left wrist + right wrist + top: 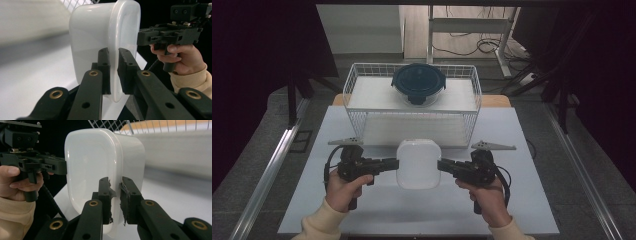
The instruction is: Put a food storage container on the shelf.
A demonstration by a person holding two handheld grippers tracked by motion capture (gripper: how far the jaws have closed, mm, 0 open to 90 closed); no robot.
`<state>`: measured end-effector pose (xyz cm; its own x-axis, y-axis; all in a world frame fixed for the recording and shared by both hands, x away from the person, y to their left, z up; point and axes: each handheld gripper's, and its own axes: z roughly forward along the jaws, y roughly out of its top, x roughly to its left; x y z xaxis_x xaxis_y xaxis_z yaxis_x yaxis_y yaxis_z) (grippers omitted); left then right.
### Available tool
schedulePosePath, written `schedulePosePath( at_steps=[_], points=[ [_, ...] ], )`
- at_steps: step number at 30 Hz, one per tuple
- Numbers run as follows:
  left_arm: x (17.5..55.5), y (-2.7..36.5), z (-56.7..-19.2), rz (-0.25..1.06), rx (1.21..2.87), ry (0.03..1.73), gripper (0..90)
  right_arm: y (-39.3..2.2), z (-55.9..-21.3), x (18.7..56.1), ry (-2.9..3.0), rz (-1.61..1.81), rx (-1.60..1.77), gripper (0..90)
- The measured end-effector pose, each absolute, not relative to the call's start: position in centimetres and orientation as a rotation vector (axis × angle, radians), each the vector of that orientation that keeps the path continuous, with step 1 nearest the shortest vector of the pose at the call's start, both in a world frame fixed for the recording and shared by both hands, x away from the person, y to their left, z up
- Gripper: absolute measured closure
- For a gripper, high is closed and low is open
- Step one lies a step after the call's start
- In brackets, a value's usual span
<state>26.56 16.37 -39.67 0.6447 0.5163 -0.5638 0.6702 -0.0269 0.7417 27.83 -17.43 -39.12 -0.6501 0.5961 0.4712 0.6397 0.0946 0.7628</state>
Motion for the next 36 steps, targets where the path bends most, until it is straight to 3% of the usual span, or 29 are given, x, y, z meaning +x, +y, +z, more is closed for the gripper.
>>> schedulePosePath(
  at_steps=[36],
  points=[
    [33.3, 18.2, -25.3, -0.016, 1.618, 0.847, 80.9, -15.7, -23.3, 33.8, -2.405, -1.826, -1.168, 79.5]
  ],
)
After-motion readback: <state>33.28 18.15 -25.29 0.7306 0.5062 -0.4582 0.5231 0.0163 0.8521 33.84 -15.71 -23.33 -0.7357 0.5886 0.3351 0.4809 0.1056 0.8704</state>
